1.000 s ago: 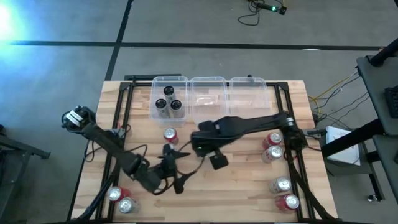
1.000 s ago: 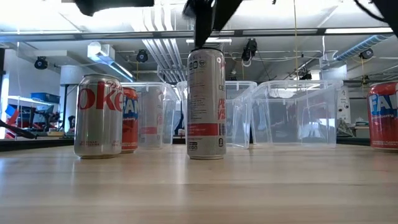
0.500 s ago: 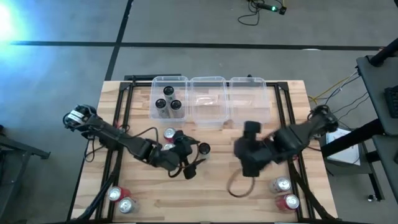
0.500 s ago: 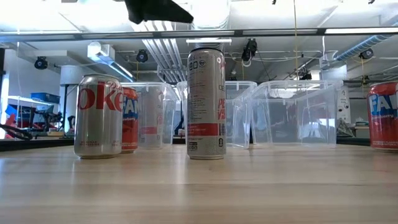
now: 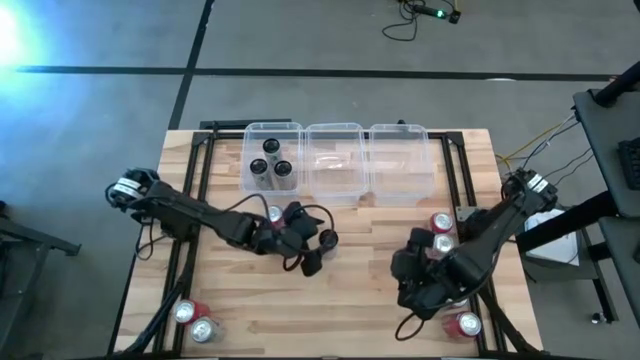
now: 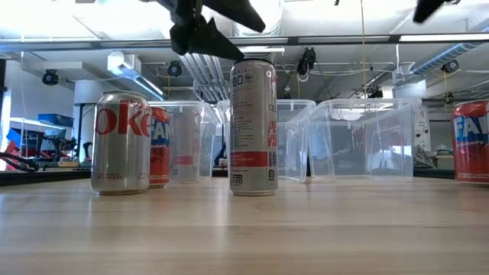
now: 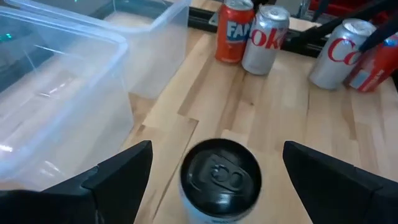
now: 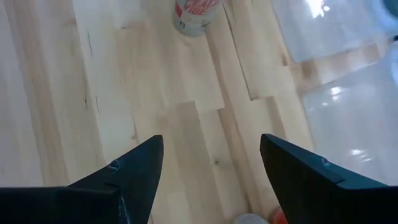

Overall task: Sort soda cans
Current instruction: Put the pink-white soda can into the left transparent bin

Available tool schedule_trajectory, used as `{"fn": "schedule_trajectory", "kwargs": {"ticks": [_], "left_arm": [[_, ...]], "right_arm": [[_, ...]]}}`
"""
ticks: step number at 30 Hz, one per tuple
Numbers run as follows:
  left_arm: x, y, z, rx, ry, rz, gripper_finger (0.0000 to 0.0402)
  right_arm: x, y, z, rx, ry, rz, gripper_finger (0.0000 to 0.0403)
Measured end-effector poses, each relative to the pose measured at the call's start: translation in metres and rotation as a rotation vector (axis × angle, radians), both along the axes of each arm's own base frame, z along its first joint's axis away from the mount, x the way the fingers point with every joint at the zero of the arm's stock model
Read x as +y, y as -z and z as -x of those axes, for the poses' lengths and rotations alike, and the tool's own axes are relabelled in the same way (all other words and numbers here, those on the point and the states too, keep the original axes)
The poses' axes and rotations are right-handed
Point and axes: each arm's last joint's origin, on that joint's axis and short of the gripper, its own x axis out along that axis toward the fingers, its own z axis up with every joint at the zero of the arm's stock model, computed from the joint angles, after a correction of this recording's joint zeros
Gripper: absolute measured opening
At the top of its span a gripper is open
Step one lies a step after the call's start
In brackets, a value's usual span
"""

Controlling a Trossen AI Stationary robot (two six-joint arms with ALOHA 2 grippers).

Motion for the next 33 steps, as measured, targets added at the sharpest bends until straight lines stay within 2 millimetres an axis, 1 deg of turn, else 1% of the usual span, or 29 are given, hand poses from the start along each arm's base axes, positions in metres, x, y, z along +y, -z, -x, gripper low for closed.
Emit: {"fn": "schedule_trajectory", "kwargs": {"ticks": [4, 8, 13, 17, 21, 28, 30, 33], "left_arm": [[-0.002, 0.009, -0.005, 0.022, 0.004, 0.014, 0.0346], [-0.005, 0.026, -0.013, 0.056, 0.003, 0.006, 0.0346], [-0.006, 0.042, -0.019, 0.086, -0.009, 0.01, 0.0346], [-0.006, 0.049, -0.022, 0.097, -0.024, 0.013, 0.0346], [-0.006, 0.056, -0.026, 0.101, -0.038, 0.023, 0.0346], [-0.005, 0.059, -0.028, 0.093, -0.057, 0.053, 0.0338], [-0.004, 0.055, -0.028, 0.1, -0.048, 0.066, 0.0334], [0.0, 0.042, -0.032, 0.127, -0.042, 0.079, 0.0332]], "right_arm": [[0.002, 0.011, 0.0, -0.003, -0.009, -0.001, 0.0284], [0.003, 0.012, -0.002, -0.006, -0.039, 0.004, 0.0308], [0.003, 0.012, -0.002, -0.008, -0.052, 0.006, 0.0335], [0.003, 0.012, -0.002, -0.009, -0.051, 0.004, 0.0347], [0.004, 0.012, -0.002, -0.011, -0.051, 0.002, 0.0349], [0.005, 0.012, -0.004, -0.026, -0.051, -0.012, 0.0337], [0.005, 0.012, -0.004, -0.025, -0.051, -0.014, 0.0335], [0.005, 0.012, -0.004, -0.027, -0.051, -0.016, 0.0334]]}}
